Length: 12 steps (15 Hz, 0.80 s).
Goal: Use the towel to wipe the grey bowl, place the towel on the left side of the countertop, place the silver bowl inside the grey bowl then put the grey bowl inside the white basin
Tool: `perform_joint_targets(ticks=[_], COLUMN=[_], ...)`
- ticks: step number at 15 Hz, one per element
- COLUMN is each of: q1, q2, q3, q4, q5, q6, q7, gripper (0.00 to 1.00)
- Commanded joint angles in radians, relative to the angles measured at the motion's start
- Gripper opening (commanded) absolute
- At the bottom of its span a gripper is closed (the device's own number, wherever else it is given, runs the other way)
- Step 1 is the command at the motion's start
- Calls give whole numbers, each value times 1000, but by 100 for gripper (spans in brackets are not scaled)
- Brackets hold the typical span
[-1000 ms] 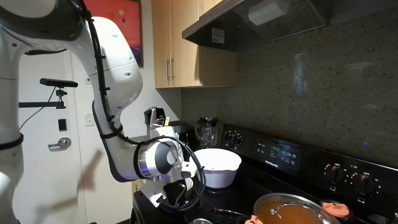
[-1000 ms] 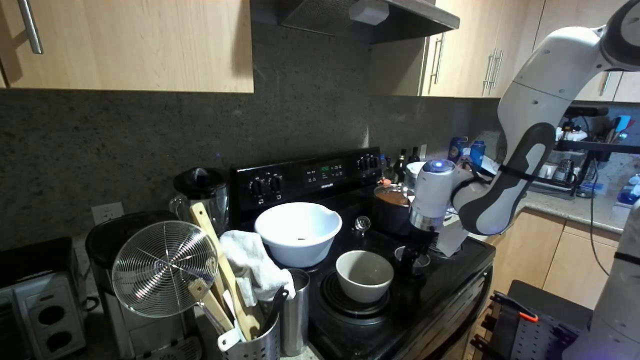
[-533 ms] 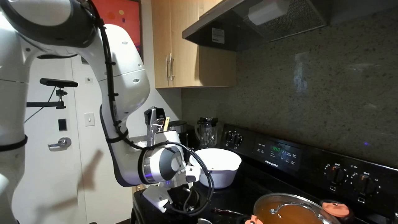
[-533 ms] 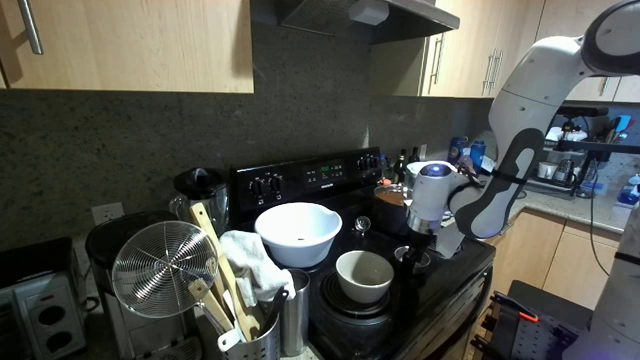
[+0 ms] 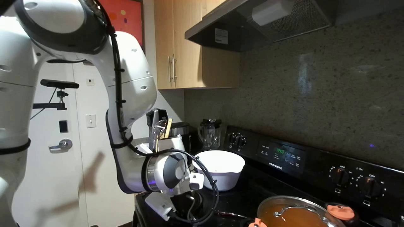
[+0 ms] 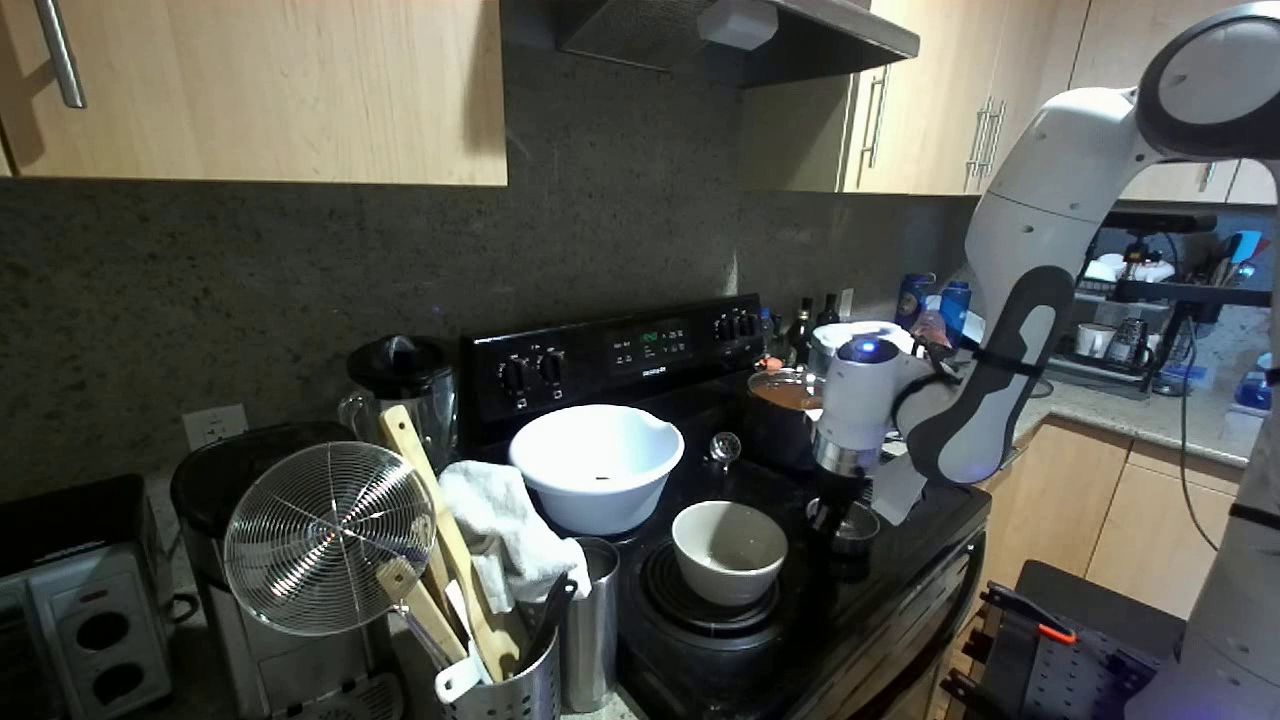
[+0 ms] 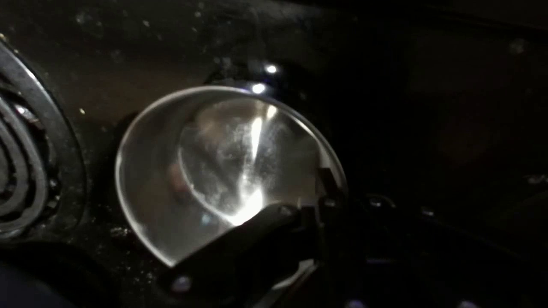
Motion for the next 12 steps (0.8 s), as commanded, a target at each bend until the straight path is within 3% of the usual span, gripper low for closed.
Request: perform_joint_targets(ticks=[1,6,12], q1=[-14,-2,98], q2=[-4,-131,-351], q3=[18,99,214], q4=[9,4,42], q5=[41,182,296], q6=[1,-65,-214], q7=[-25,-58,-91], gripper=[5,7,7])
